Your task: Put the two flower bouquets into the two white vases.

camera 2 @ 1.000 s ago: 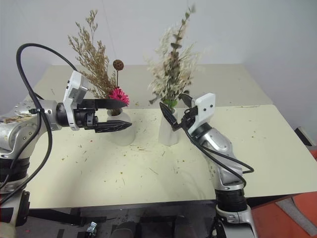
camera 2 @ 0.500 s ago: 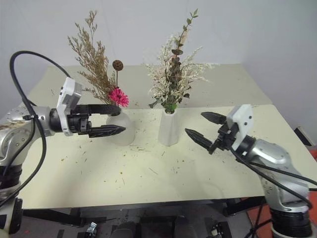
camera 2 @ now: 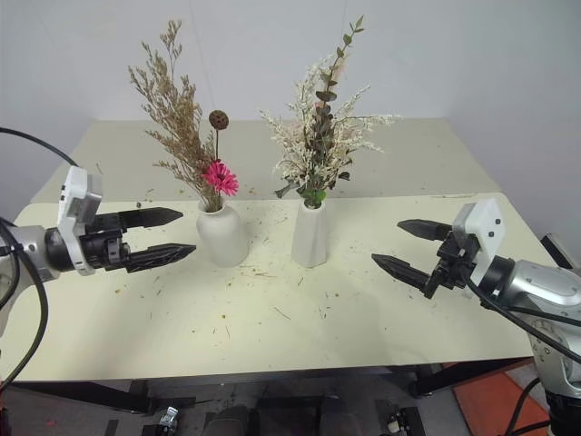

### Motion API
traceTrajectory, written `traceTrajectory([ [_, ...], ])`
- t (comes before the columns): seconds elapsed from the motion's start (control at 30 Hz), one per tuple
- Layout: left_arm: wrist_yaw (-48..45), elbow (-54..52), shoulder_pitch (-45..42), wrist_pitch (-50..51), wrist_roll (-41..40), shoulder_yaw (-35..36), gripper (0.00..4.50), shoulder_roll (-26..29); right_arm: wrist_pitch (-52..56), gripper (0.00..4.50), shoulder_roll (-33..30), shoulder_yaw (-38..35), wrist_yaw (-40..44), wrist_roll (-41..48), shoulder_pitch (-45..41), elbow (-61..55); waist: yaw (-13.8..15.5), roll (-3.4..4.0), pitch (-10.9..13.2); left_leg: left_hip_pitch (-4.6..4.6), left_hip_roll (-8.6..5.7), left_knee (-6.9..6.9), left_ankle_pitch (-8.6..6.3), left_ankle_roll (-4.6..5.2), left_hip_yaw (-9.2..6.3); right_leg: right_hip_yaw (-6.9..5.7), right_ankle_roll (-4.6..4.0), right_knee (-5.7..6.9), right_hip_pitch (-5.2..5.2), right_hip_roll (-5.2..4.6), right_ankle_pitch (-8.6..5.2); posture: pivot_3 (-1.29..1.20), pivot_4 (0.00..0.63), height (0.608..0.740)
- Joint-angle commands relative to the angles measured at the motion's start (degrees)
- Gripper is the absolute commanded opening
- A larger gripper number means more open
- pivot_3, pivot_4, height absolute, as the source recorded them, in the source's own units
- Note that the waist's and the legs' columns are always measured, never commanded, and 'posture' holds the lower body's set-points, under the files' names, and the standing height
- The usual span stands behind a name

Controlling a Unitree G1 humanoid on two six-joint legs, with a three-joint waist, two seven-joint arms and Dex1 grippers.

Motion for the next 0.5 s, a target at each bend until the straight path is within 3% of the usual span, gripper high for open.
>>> traceTrajectory([
  [0.03, 0.3, -2.62, 1.64, -1.14, -1.65, 3.91, 4.5, 0.86, 0.56, 4.47, -1.57, -2.96, 0.89, 1.62, 0.41, -0.78, 0.04, 0.0, 0.0, 0.0, 0.0, 0.0, 0.0, 0.0, 0.0, 0.0, 0.0, -0.01, 0.0, 0.0, 0.0, 0.0, 0.15, 0.74],
  [0.5, 0.6, -4.9, 5.26, -1.68, -3.45, 6.18, 4.5, 0.82, 1.11, 4.47, -2.18, -3.61, 2.12, 1.41, 0.52, -0.53, 0.28, 0.0, 0.0, 0.02, 0.0, 0.0, 0.0, 0.0, 0.02, 0.0, -0.01, -0.02, 0.01, -0.01, -0.01, 0.0, 0.15, 0.74],
])
